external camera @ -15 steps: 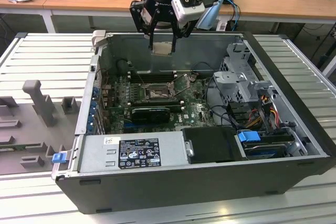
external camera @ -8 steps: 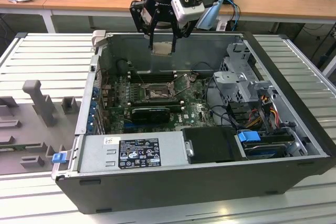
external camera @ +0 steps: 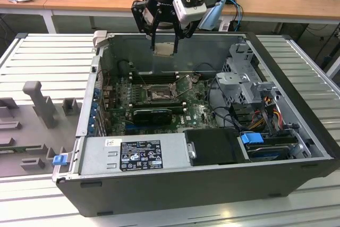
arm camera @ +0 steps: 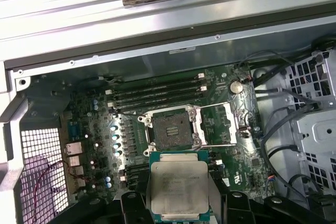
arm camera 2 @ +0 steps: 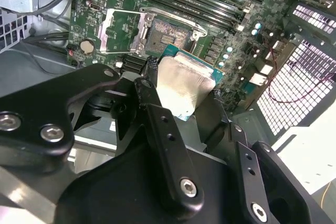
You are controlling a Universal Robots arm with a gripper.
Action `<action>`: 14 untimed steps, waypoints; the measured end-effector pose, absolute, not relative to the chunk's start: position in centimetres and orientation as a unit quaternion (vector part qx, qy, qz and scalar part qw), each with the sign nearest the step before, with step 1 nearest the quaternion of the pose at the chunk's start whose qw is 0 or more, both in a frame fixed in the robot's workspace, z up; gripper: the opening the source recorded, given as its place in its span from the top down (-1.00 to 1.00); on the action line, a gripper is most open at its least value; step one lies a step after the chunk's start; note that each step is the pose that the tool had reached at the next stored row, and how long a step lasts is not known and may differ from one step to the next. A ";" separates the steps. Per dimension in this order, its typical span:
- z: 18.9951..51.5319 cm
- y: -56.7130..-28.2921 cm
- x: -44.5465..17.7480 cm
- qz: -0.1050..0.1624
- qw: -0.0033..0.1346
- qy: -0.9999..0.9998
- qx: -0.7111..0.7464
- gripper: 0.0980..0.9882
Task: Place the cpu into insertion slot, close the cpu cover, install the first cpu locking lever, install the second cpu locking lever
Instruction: 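Place the cpu into insertion slot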
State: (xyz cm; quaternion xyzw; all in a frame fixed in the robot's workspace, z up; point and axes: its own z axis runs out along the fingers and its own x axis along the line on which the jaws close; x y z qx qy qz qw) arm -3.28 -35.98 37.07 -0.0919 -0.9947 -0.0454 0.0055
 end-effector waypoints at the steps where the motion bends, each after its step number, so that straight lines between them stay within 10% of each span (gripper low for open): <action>1: 37.1 -36.0 -3.3 -0.045 0.006 -0.995 -0.093 0.03; 14: 37.1 -36.0 -3.3 -0.045 0.005 -0.994 -0.099 0.03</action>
